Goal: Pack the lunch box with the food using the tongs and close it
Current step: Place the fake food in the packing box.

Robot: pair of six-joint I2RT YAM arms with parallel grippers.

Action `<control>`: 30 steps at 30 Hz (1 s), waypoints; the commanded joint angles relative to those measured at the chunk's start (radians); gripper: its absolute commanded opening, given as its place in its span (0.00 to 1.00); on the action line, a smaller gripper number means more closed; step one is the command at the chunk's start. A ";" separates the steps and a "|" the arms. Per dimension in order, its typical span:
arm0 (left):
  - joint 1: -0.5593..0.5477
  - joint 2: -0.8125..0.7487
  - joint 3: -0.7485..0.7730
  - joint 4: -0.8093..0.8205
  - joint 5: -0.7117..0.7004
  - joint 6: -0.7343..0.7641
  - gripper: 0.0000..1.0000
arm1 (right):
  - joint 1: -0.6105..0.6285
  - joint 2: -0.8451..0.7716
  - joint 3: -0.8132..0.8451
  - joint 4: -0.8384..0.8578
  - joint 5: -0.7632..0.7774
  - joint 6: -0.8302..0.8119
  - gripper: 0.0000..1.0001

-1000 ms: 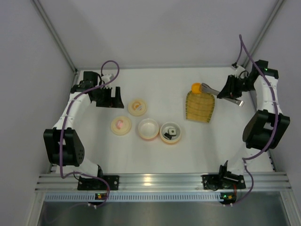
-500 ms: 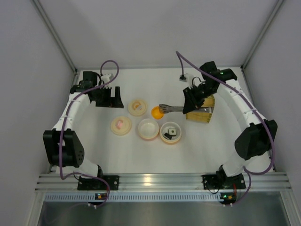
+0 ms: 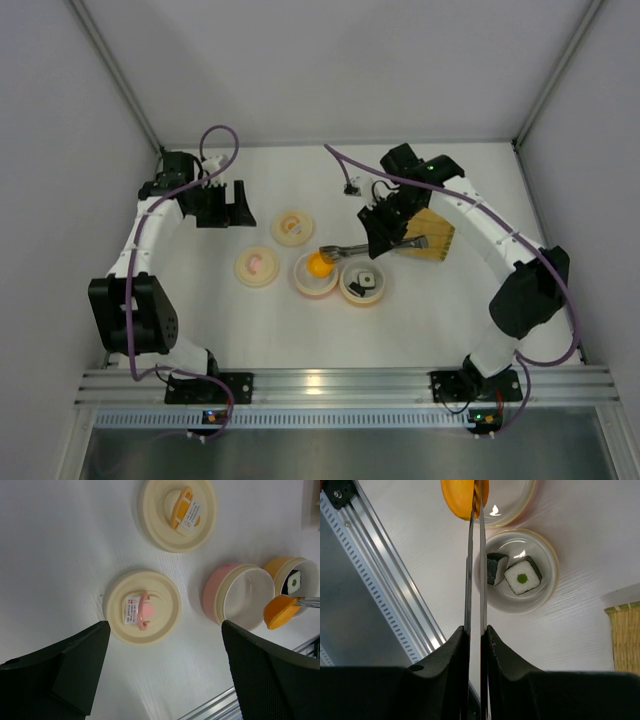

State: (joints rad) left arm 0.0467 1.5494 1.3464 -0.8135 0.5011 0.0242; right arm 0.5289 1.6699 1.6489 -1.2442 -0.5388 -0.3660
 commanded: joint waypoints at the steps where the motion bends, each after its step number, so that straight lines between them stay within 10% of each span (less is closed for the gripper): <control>1: -0.001 -0.003 0.011 0.017 0.036 -0.006 0.98 | 0.032 0.028 0.008 0.077 0.036 0.001 0.15; 30: -0.001 -0.002 -0.001 0.033 0.039 -0.001 0.98 | 0.126 0.174 0.068 0.135 0.120 -0.007 0.19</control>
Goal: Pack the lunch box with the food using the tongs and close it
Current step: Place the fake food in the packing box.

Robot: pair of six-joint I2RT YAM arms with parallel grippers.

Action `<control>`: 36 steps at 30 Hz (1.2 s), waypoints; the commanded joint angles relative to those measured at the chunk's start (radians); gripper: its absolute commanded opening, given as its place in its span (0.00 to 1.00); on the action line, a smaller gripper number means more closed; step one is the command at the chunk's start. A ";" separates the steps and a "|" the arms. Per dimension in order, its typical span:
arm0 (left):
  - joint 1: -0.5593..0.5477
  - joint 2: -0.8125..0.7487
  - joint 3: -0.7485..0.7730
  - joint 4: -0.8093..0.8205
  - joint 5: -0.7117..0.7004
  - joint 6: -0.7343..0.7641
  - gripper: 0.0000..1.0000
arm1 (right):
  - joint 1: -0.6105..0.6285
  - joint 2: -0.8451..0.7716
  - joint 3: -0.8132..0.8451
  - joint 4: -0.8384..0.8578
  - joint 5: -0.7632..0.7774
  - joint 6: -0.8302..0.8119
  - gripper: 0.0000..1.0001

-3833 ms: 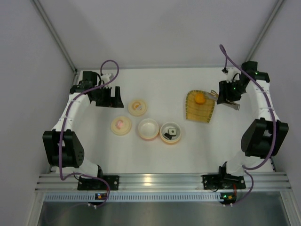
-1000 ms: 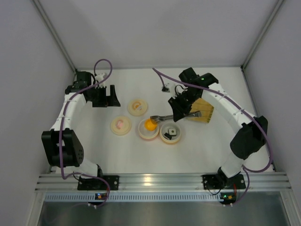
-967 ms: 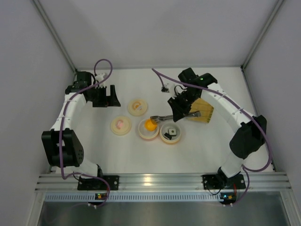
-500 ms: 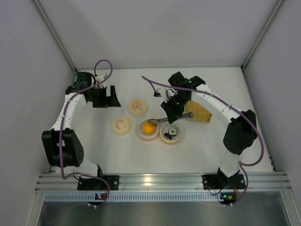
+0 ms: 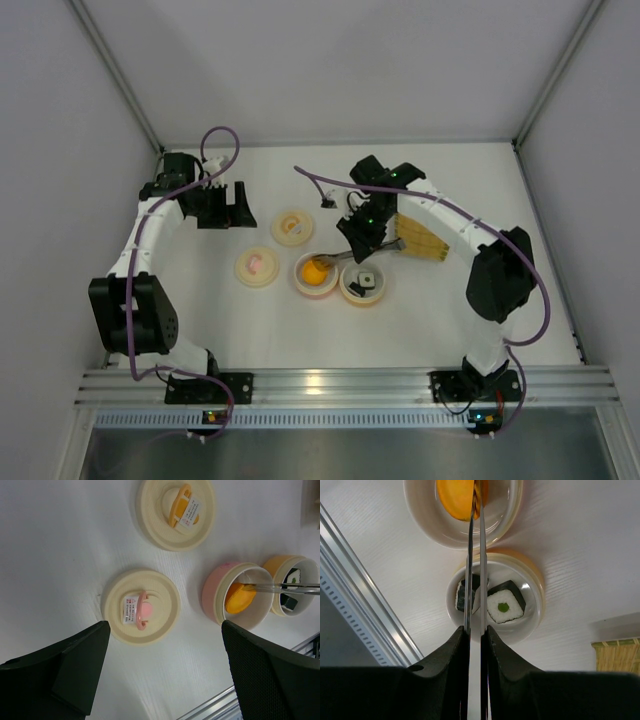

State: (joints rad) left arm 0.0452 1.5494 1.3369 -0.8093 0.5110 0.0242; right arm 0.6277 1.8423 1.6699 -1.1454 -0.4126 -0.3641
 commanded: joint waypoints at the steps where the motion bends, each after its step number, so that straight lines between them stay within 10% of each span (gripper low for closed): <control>1: 0.001 -0.002 0.010 0.030 0.030 -0.001 0.98 | 0.027 0.005 0.048 0.035 -0.005 -0.009 0.20; 26: 0.001 -0.025 0.021 0.007 0.024 0.011 0.98 | 0.015 -0.104 0.122 0.050 0.034 0.011 0.37; 36: 0.001 -0.067 0.021 -0.019 0.008 0.048 0.98 | -0.287 -0.244 0.070 0.157 -0.089 0.128 0.37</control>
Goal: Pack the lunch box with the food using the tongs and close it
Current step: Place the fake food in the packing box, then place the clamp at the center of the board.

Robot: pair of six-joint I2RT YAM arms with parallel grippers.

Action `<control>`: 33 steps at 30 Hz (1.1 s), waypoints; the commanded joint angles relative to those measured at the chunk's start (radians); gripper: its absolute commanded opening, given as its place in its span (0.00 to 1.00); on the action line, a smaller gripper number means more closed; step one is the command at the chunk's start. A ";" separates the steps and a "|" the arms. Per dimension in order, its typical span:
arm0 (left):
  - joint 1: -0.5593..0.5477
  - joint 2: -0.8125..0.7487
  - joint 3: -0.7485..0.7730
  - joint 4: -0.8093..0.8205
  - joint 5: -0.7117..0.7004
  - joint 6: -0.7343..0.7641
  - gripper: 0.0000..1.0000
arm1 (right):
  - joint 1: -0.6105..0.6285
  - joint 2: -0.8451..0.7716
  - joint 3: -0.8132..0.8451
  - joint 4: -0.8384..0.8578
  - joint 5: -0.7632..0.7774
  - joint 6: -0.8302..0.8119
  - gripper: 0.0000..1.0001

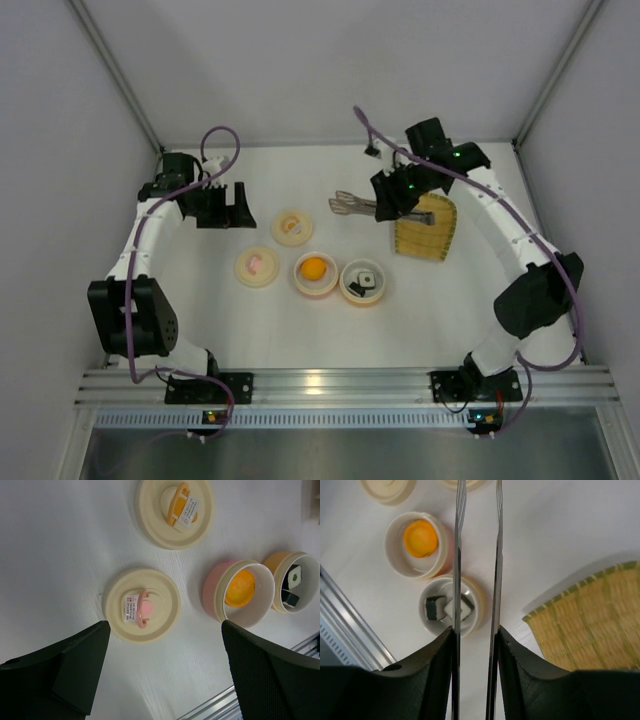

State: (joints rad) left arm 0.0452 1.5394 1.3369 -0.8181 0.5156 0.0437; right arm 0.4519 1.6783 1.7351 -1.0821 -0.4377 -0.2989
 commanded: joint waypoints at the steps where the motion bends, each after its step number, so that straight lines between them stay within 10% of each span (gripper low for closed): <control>1: 0.001 -0.061 0.021 -0.012 -0.002 0.031 0.98 | -0.187 -0.110 -0.012 0.120 -0.071 0.085 0.37; 16: 0.001 -0.059 0.030 0.004 0.011 0.041 0.98 | -0.855 -0.198 -0.296 0.186 -0.059 -0.074 0.37; 33: 0.001 -0.061 0.007 0.004 -0.003 0.053 0.98 | -0.934 0.012 -0.396 0.424 0.105 -0.066 0.39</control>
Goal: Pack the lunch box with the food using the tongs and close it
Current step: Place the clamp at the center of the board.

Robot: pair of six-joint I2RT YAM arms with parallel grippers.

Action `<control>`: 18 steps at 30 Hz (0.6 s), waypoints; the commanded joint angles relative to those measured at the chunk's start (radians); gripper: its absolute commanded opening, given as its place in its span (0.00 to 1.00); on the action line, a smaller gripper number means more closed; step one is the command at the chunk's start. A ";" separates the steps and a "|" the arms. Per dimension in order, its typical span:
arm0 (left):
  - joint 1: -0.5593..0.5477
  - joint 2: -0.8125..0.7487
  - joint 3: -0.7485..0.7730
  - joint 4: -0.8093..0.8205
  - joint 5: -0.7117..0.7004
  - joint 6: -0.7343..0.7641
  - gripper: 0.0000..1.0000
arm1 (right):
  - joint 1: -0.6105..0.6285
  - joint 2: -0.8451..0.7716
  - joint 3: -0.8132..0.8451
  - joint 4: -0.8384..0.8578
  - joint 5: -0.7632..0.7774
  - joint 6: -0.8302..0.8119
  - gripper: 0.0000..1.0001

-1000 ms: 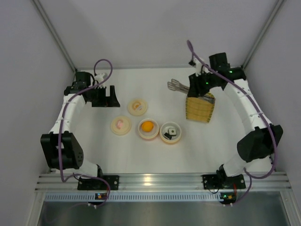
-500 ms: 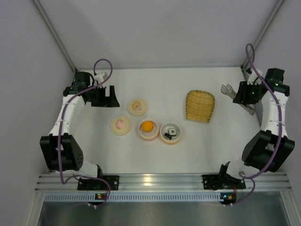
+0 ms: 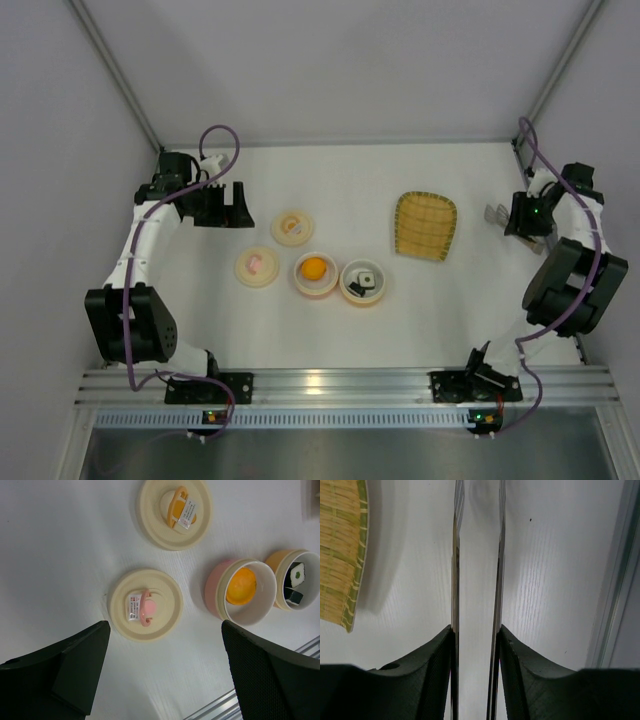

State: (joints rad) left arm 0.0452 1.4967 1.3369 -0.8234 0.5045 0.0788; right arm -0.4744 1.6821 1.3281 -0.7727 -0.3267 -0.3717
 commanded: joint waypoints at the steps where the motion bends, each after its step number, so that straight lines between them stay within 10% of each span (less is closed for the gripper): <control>1: 0.001 -0.016 0.008 0.010 0.006 0.018 0.98 | -0.007 0.020 0.011 0.116 -0.011 0.004 0.40; 18: 0.002 -0.010 0.004 0.009 0.003 0.019 0.98 | -0.007 0.045 -0.153 0.156 0.021 -0.133 0.51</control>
State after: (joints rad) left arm 0.0452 1.4967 1.3369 -0.8234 0.5041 0.0811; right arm -0.4744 1.7245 1.1858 -0.7021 -0.3088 -0.4603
